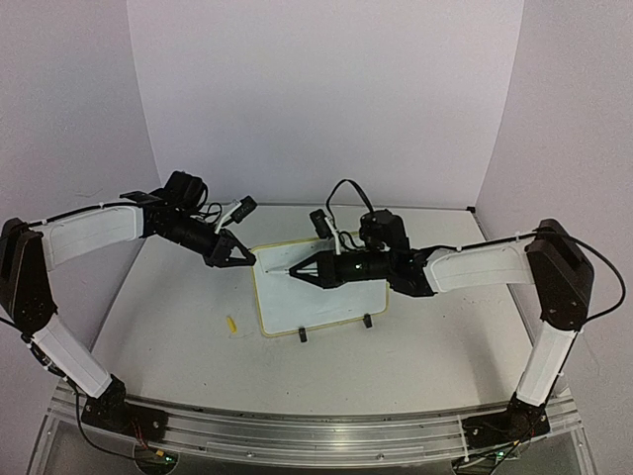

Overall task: Write a sentence on the whiteboard
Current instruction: Write on the whiteboard with the whiteboard marker without the cap.

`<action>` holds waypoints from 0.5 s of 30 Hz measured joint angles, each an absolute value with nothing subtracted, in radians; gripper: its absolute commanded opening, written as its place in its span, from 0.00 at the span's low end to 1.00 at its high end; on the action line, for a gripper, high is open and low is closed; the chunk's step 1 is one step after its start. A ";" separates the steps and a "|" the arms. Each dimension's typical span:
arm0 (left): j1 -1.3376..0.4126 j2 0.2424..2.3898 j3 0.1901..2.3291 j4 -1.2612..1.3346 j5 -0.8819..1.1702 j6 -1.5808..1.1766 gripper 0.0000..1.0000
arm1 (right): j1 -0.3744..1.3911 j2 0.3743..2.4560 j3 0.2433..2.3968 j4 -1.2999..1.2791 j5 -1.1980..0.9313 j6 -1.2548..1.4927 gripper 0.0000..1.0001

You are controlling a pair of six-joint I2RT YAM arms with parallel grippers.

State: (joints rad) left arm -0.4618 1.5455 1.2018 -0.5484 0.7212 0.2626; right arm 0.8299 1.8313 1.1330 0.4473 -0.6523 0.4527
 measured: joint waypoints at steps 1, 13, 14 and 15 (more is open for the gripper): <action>-0.462 1.546 1.202 -0.548 0.721 0.263 0.00 | 0.830 1.825 1.132 0.455 -0.650 0.454 0.00; -0.462 1.546 1.202 -0.548 0.721 0.262 0.00 | 0.830 1.815 1.132 0.486 -0.581 0.468 0.00; -0.462 1.546 1.202 -0.548 0.721 0.263 0.00 | 0.830 1.815 1.132 0.486 -0.575 0.469 0.00; -0.462 1.546 1.202 -0.548 0.721 0.262 0.00 | 0.830 1.815 1.132 0.486 -0.568 0.470 0.00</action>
State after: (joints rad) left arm -0.4618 1.5455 1.2018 -0.5484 0.7212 0.2623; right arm 0.8299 1.8149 1.1320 0.4858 -0.5677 0.4701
